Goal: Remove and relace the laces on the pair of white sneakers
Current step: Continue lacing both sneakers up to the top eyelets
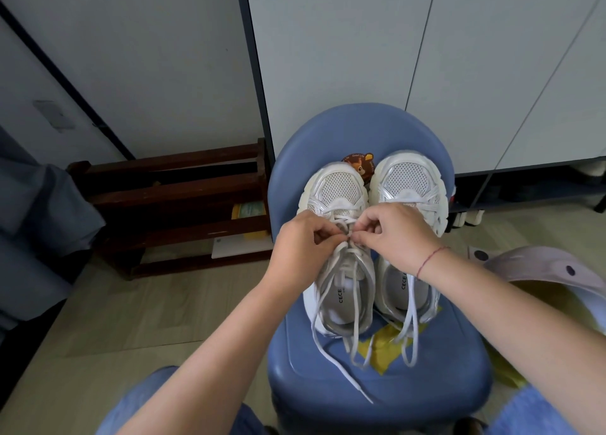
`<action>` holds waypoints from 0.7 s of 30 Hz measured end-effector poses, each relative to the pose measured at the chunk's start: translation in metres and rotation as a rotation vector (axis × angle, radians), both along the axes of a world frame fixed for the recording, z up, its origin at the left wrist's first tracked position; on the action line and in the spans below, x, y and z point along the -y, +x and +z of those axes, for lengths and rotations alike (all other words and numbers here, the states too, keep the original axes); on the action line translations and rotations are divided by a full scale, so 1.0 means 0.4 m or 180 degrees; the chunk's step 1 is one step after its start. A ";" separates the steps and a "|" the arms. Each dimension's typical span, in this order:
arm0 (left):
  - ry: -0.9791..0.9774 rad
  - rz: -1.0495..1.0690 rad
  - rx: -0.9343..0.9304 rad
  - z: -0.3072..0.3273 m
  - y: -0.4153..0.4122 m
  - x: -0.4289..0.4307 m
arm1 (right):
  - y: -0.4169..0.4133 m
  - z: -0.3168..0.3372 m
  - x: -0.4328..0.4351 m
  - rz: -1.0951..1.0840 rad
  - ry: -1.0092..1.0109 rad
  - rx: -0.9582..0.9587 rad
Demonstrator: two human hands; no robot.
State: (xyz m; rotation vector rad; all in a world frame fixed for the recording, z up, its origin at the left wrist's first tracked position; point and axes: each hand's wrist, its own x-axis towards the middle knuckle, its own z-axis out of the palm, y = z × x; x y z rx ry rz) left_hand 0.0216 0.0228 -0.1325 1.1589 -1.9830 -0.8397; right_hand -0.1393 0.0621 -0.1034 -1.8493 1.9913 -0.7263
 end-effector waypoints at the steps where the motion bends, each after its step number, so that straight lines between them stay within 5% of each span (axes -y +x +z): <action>1: 0.0045 0.0019 0.0011 0.000 -0.001 -0.001 | 0.000 0.001 -0.001 0.0044 0.0022 -0.0024; 10: 0.0759 0.0279 -0.0489 0.002 0.009 -0.005 | 0.012 -0.011 -0.013 -0.0021 -0.0163 0.0198; 19: 0.2300 -0.0187 -0.1896 0.019 0.024 0.005 | -0.016 0.026 0.003 0.0074 0.0757 0.2227; 21: 0.2538 -0.0250 -0.1947 0.012 0.036 0.020 | -0.027 0.031 0.005 0.0097 0.0931 0.2283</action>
